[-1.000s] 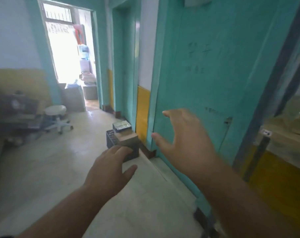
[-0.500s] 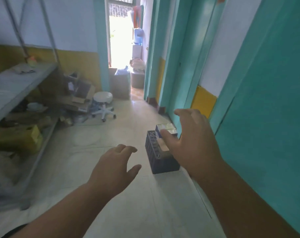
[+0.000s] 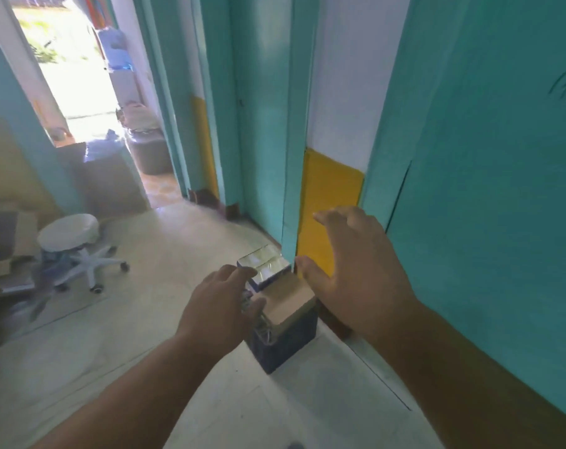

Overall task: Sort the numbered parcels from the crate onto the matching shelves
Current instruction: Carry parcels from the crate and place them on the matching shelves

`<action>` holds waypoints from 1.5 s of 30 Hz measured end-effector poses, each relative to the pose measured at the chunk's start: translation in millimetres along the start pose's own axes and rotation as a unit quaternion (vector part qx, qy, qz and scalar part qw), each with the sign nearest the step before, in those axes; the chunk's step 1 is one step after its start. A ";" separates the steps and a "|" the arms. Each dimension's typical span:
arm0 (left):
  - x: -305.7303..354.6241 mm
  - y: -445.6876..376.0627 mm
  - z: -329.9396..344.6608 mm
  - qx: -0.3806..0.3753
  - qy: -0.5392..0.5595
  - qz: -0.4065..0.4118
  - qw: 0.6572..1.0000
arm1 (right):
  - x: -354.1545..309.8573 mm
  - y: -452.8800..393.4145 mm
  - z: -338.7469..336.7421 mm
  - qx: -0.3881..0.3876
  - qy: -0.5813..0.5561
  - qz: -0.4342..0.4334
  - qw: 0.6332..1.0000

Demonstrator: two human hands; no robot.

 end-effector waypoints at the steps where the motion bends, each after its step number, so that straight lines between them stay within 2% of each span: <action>1: 3.7 -26.8 10.2 -0.007 -0.002 0.005 1.000 | 15.2 -15.5 13.3 0.000 0.005 0.005 1.000; 6: 8.8 -145.5 31.8 -0.031 -0.015 0.022 0.999 | 79.3 -108.5 70.6 -0.007 0.013 0.030 0.999; 12: -25.1 -279.7 49.0 -0.053 -0.043 0.039 0.997 | 112.6 -218.7 135.4 -0.005 0.034 0.046 0.998; 16: -53.1 -365.1 98.7 -0.099 -0.033 0.077 0.992 | 135.8 -267.7 201.3 -0.024 0.064 0.099 0.993; 22: -90.1 -477.2 208.3 -0.189 -0.052 0.140 0.970 | 187.3 -310.0 316.6 -0.073 0.078 0.187 0.977; 29: -147.2 -521.7 389.9 -0.314 -0.105 0.120 0.936 | 253.5 -266.0 478.4 -0.136 0.073 0.245 0.957; 34: -212.7 -513.8 524.1 -0.393 -0.109 0.016 0.913 | 288.9 -197.4 589.6 -0.170 0.066 0.298 0.937; 40: -253.0 -496.3 622.9 -0.448 -0.043 -0.153 0.880 | 319.2 -131.1 676.5 -0.191 0.042 0.342 0.919; 45: -265.8 -487.0 664.1 -0.473 0.005 -0.159 0.867 | 341.3 -94.0 736.0 -0.233 0.028 0.349 0.907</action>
Point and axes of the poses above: each hand's wrist, its own y-axis away from the middle knuckle, its own z-axis out of the palm, x = y × z, the point moved 5 cm from there along -y, towards the middle knuckle, and after that the axes turned 15 degrees about -z, right-handed, at the moved point
